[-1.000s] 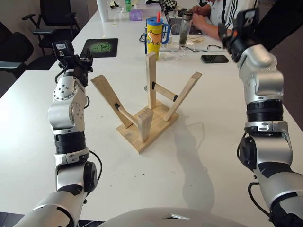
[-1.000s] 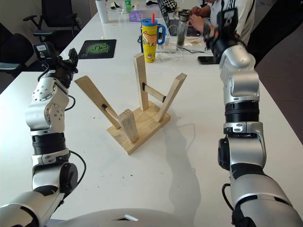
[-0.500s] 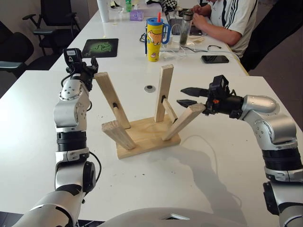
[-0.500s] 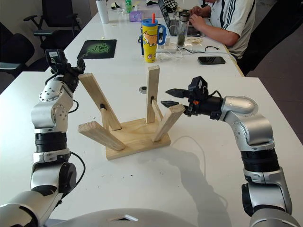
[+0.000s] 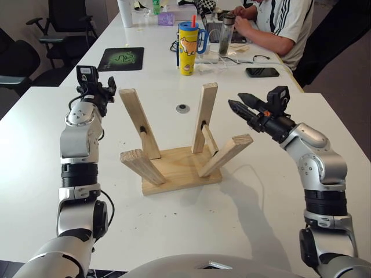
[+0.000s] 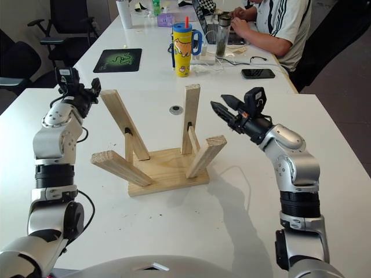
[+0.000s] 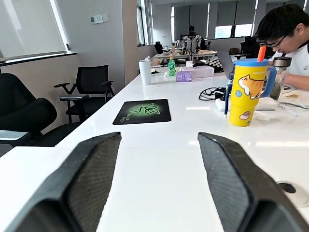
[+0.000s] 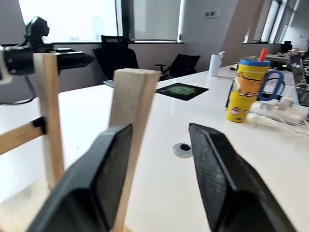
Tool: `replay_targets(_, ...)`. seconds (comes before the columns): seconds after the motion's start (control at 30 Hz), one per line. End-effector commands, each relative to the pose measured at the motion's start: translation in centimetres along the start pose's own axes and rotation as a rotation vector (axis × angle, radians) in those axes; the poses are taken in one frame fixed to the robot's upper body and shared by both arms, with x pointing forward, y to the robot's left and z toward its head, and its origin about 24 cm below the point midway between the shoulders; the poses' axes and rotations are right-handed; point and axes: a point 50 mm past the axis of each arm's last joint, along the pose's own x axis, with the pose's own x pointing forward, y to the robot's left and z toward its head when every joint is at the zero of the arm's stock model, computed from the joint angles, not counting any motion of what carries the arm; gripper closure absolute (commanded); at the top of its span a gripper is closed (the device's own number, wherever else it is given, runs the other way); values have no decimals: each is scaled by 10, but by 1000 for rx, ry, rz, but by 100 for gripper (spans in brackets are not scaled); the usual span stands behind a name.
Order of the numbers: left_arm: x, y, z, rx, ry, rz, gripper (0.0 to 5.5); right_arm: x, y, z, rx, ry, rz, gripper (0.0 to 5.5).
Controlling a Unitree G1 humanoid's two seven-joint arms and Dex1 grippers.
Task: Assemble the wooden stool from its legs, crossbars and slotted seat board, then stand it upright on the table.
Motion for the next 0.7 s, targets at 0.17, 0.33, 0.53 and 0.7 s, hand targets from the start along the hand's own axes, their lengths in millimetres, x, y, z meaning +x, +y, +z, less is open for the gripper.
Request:
replay_targets(0.17, -67, -6, -71, 38, 145, -161, 325, -35, 12, -68, -12, 141, -320, 408)
replay_targets(0.33, -113, -23, -103, 30, 255, -229, 409, -63, 31, -101, 5, 261, -360, 495)
replay_targets(0.53, -143, -30, -124, 62, 403, -261, 499, -76, 37, -122, -11, 420, -307, 550)
replay_targets(0.7, -160, -41, -124, 66, 481, -323, 549, -77, 39, -123, -1, 448, -251, 550)
